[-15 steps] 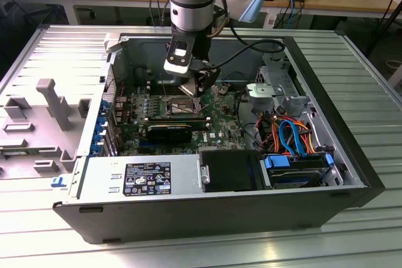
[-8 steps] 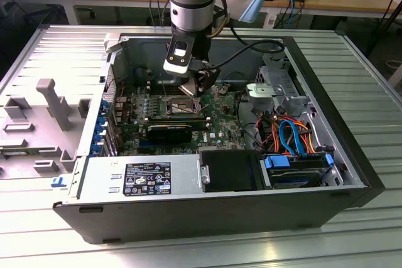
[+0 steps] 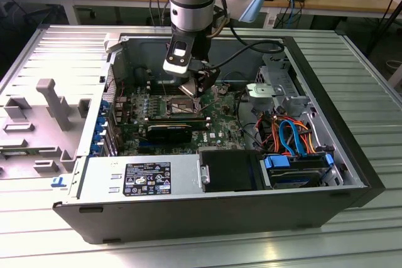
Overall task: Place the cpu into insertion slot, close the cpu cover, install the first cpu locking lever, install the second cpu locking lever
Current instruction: 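Place the cpu into insertion slot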
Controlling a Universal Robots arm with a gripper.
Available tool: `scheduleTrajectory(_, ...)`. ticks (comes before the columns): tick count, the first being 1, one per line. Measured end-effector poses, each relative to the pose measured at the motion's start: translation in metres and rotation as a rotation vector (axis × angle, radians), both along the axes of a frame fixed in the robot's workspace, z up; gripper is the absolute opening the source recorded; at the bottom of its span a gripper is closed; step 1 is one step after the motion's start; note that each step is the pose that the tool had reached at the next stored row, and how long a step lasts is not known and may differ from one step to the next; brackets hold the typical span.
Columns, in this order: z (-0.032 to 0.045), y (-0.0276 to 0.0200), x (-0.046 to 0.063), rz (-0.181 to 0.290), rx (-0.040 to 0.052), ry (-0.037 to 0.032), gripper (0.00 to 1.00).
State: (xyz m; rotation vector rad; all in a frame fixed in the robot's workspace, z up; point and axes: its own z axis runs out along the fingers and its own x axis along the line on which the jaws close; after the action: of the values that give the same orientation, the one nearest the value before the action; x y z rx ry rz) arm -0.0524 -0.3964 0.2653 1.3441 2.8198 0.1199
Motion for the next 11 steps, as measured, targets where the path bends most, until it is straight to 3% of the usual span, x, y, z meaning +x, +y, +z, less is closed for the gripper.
scheduleTrajectory(11,-0.0004,0.0,0.0,-0.012,0.0001,0.0,0.55)
